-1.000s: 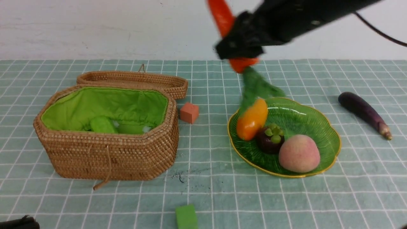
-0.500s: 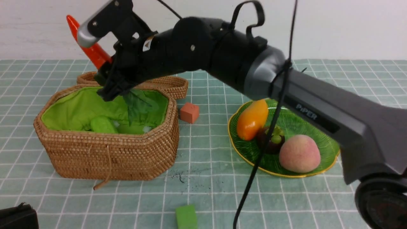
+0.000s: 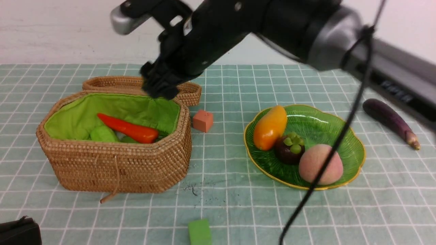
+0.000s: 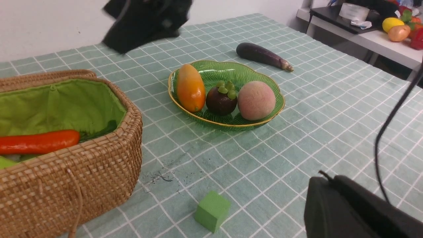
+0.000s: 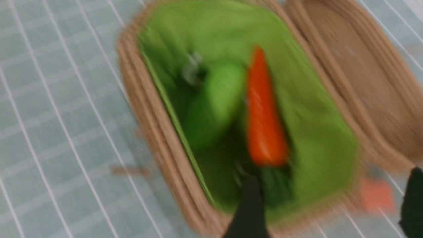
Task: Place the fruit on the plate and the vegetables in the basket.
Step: Grab an eggplant with your right arm and place it in the basket on the left.
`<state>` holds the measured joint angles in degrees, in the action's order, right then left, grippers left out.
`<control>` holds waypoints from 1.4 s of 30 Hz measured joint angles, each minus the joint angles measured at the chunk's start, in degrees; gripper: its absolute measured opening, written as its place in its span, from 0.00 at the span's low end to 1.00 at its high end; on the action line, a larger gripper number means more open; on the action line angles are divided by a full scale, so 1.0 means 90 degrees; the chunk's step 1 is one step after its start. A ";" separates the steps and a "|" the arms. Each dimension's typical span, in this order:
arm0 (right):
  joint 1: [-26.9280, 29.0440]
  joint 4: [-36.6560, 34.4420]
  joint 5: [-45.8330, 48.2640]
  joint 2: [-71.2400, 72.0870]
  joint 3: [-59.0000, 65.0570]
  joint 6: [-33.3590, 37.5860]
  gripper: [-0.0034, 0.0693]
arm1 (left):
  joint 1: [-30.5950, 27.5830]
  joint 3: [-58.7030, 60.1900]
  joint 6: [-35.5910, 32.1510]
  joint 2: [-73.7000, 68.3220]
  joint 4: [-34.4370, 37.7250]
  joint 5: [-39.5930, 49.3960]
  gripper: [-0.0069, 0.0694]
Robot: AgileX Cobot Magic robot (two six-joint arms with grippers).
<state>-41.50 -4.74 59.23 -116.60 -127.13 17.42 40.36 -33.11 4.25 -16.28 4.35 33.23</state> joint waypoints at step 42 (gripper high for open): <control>0.5807 -0.0233 -0.2168 -0.1437 0.2229 0.0883 0.77 | 0.0000 0.0000 0.0000 0.0000 0.0000 -0.0116 0.14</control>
<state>10.77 -6.84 39.73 -129.53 -107.07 25.36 40.36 -33.11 4.25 -16.28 4.35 32.19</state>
